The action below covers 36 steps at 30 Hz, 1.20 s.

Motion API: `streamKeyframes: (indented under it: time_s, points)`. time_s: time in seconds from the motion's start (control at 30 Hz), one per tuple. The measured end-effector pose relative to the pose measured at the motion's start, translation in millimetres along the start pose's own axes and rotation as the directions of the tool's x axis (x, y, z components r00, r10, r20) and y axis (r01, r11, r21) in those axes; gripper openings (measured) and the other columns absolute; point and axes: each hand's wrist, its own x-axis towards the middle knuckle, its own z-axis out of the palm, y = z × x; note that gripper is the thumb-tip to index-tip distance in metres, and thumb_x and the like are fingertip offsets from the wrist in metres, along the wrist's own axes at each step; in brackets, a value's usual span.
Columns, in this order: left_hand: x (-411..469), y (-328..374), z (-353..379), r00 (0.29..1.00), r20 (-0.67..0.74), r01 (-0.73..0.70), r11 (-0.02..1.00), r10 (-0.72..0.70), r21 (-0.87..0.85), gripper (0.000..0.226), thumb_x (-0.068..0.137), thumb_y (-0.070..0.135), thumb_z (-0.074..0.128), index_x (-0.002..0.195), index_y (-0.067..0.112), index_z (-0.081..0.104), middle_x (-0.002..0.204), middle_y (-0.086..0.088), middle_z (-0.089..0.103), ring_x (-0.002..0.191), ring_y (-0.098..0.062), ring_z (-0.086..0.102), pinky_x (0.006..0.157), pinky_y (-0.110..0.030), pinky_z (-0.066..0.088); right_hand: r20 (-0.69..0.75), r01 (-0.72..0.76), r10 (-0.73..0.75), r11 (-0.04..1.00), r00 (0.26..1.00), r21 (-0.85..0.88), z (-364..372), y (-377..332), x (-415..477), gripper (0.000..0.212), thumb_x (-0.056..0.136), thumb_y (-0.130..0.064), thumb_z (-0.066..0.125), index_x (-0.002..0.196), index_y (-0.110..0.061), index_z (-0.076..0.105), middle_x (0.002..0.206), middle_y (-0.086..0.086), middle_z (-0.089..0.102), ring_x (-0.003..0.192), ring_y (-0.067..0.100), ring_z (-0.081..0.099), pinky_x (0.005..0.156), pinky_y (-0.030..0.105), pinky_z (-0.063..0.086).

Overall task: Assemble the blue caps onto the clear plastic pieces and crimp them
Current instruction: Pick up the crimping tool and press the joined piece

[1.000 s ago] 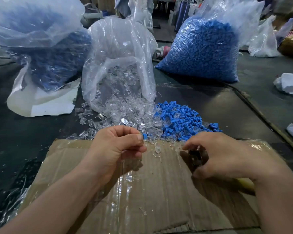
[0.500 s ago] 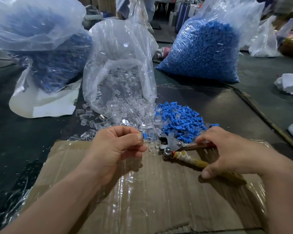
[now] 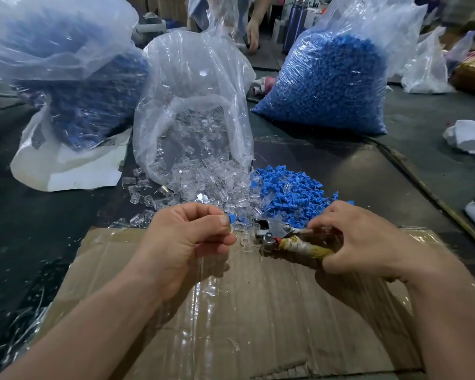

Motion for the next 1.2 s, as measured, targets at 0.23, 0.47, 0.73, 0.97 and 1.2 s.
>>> streamKeyframes:
  time_s: [0.23, 0.47, 0.73, 0.97, 1.2]
  points:
    - [0, 2, 0, 1.0, -0.009, -0.002, 1.0, 0.002, -0.021, 0.01, 0.045, 0.01, 0.073, 0.053, 0.015, 0.068, 0.054, -0.013, 0.062, 0.046, -0.019, 0.06, 0.041, -0.023, 0.049, -0.169, 0.019, -0.012, 0.999, 0.986, 0.039, -8, -3, -8, 0.021, 0.058, -0.029, 0.065, 0.079, -0.032, 0.068, 0.073, -0.013, 0.065, 0.072, 0.005, 0.057, 0.069, 0.029, 0.049]
    - [3, 0, -2, 0.996, -0.042, -0.083, 0.994, 0.08, -0.072, 0.009, 0.057, 0.005, 0.068, 0.054, 0.014, 0.069, 0.057, -0.012, 0.064, 0.052, -0.019, 0.065, 0.044, -0.02, 0.05, -0.412, 0.211, -0.065, 0.924, 0.909, 0.319, -13, -23, -13, 0.027, 0.055, -0.032, 0.052, 0.08, -0.03, 0.061, 0.07, -0.005, 0.063, 0.068, 0.009, 0.057, 0.06, 0.016, 0.044]
    - [1, -1, -2, 0.949, -0.078, -0.308, 0.951, 0.305, -0.027, 0.017, 0.065, 0.008, 0.063, 0.06, 0.023, 0.07, 0.065, -0.006, 0.068, 0.062, -0.014, 0.068, 0.054, -0.019, 0.053, -0.462, 0.2, -0.16, 0.979, 0.872, 0.038, 12, -57, 0, 0.031, 0.065, -0.017, 0.06, 0.095, -0.011, 0.061, 0.087, 0.002, 0.058, 0.078, 0.021, 0.055, 0.066, 0.021, 0.037]
    - [-5, 1, 2, 0.904, -0.098, -0.407, 0.908, 0.416, 0.098, 0.004, 0.068, 0.015, 0.063, 0.071, 0.018, 0.065, 0.066, -0.001, 0.068, 0.061, -0.007, 0.064, 0.052, -0.017, 0.051, -0.39, 0.215, -0.171, 0.974, 0.905, 0.07, 20, -61, 3, 0.029, 0.079, -0.026, 0.059, 0.105, -0.022, 0.049, 0.093, -0.008, 0.044, 0.088, 0.008, 0.041, 0.074, 0.005, 0.028]
    - [-9, 3, 5, 0.896, -0.081, -0.418, 0.89, 0.437, 0.182, 0.01, 0.067, 0.015, 0.063, 0.075, 0.009, 0.061, 0.065, -0.001, 0.066, 0.055, -0.009, 0.06, 0.05, -0.016, 0.049, -0.395, 0.238, -0.188, 0.968, 0.899, 0.081, 22, -59, 4, 0.031, 0.079, -0.027, 0.06, 0.099, -0.032, 0.037, 0.09, -0.016, 0.036, 0.085, 0.001, 0.033, 0.077, 0.0, 0.024]
